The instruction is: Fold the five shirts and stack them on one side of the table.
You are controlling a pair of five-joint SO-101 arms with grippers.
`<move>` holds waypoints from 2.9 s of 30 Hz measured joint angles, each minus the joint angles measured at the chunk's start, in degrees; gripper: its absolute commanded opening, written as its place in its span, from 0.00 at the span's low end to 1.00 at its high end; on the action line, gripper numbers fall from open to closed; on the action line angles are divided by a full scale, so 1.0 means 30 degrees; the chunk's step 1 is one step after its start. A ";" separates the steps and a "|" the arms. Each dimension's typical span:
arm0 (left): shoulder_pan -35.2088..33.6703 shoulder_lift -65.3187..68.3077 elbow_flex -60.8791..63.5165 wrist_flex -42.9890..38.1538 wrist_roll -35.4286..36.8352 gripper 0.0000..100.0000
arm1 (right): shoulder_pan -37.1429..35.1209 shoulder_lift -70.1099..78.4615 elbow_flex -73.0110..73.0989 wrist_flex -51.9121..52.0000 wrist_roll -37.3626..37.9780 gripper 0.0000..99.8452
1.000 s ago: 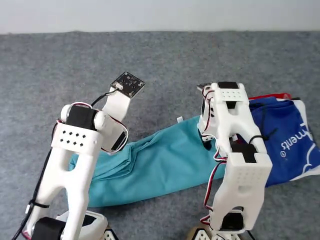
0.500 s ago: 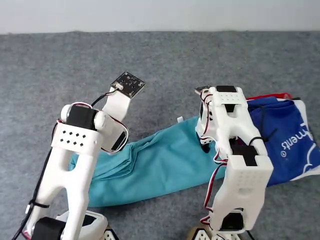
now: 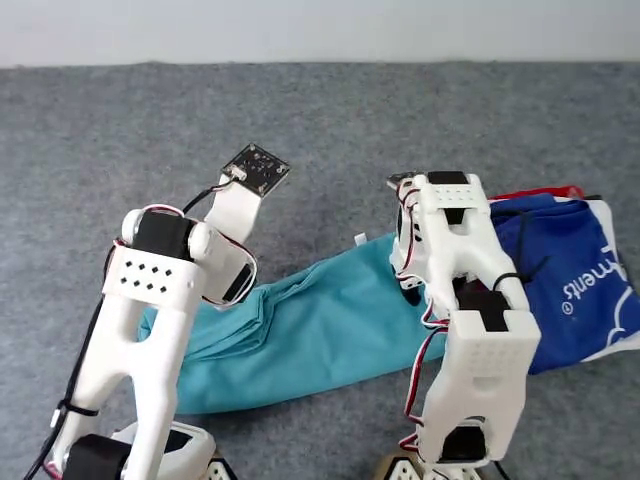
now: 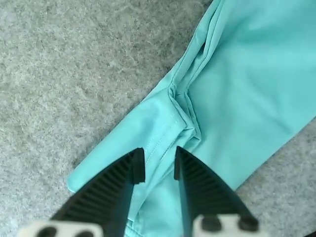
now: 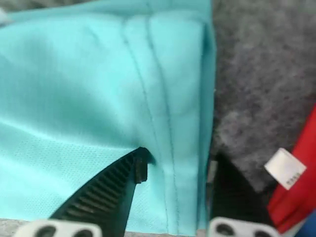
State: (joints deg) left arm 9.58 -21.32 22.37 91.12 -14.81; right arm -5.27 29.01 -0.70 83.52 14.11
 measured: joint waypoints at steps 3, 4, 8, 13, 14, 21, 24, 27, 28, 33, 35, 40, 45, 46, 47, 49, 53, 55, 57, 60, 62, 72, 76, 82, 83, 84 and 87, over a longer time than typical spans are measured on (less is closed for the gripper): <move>0.0000 0.0000 0.0000 0.0000 0.0000 0.11 | -0.0117 0.0469 -0.0205 0.0000 0.0000 0.06; 0.0000 0.0000 0.0000 0.0000 0.0000 0.11 | -0.0088 0.0615 -0.0234 0.0000 0.0000 0.06; 0.0000 0.0000 0.0000 0.0000 0.0000 0.11 | -0.0088 0.0850 -0.0234 0.0000 0.0000 0.06; 0.0000 0.0000 0.0000 0.0000 0.0000 0.11 | -0.0088 0.1026 -0.0703 0.0176 0.0000 0.03; 0.0000 0.0000 0.0000 0.0000 0.0000 0.11 | -0.0088 0.1055 -0.0908 0.0381 0.0000 0.02; 0.0000 0.0000 0.0000 0.0000 0.0000 0.11 | -0.0908 0.1377 -0.3018 0.1670 0.0000 0.01; 0.0000 0.0000 0.0000 0.0000 0.0000 0.11 | -0.1231 0.0908 -0.3956 0.1729 0.0029 0.01; 0.0000 0.0000 0.0000 0.0000 0.0000 0.11 | -0.1172 0.0850 -0.4923 0.1670 0.0029 0.01; 0.0000 0.0000 0.0000 0.0000 0.0000 0.11 | -0.1055 0.0850 -0.5187 0.1612 0.0029 0.01; 0.0000 0.0000 0.0000 0.0000 0.0000 0.11 | 0.0381 0.0850 -0.6300 0.1582 0.0029 0.01; 0.0000 0.0000 0.0000 0.0000 -0.0029 0.11 | 0.1084 0.0850 -0.6476 0.1582 0.0029 0.01; 0.0000 0.0000 0.0000 0.0000 -0.0059 0.11 | 0.2198 0.0850 -0.6857 0.2110 0.0498 0.01; 0.0000 0.0000 0.0059 0.0000 -0.0059 0.11 | 0.2374 0.0850 -0.6857 0.2110 0.0703 0.01; 0.0000 0.0000 0.0059 0.0000 -0.0059 0.11 | 0.2374 0.0850 -0.6857 0.2110 0.0703 0.01; 0.0000 0.0000 0.0059 0.0000 -0.0059 0.11 | 0.2374 0.0850 -0.6857 0.2110 0.0703 0.01; 0.0000 0.0000 0.0059 0.0000 -0.0059 0.11 | 0.2286 0.0850 -0.6857 0.2110 0.0703 0.01; -0.0498 0.0000 0.0059 0.0000 -0.0059 0.11 | 0.0762 0.0645 -0.7326 0.2930 0.0703 0.01; -0.1495 0.0000 0.0059 0.0000 -0.0059 0.11 | -0.0205 0.0293 -0.7619 0.3399 0.0703 0.01; -0.2667 0.0000 0.0059 0.0000 -0.0059 0.11 | -0.1114 -0.0264 -0.7824 0.3839 0.0674 0.01; -0.4161 0.0000 0.0059 0.0322 0.0029 0.11 | -0.2081 -0.0469 -0.7971 0.4571 0.0234 0.01; -0.4747 -0.0029 0.0059 0.0352 -0.0059 0.11 | -0.2667 -0.0469 -0.7971 0.5040 0.0147 0.01; -0.6799 -0.0029 0.0059 0.0410 -0.0059 0.11 | -0.6681 -0.0498 -0.7971 0.5538 -0.1201 0.01; -0.7590 -0.0029 0.0059 0.0410 -0.0059 0.11 | -0.8908 -0.0498 -0.7971 0.5538 -0.1319 0.01; -0.9055 -0.0029 0.0059 0.0410 -0.0059 0.11 | -1.1956 -0.0498 -0.7971 0.5538 -0.1319 0.01; -0.9172 -0.0029 0.0059 0.0410 -0.0059 0.11 | -1.2366 -0.0498 -0.7971 0.5538 -0.1319 0.01; -0.9172 -0.0029 0.0059 0.0410 -0.0059 0.11 | -1.2718 -0.0498 -0.7971 0.5509 -0.1319 0.01; -0.9201 -0.0029 0.0059 0.0410 -0.0059 0.11 | -1.3626 -0.0498 -0.7971 0.5158 -0.1524 0.01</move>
State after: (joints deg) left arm -18.02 -21.41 22.55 92.35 -14.99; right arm -46.15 27.52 -24.62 98.99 9.54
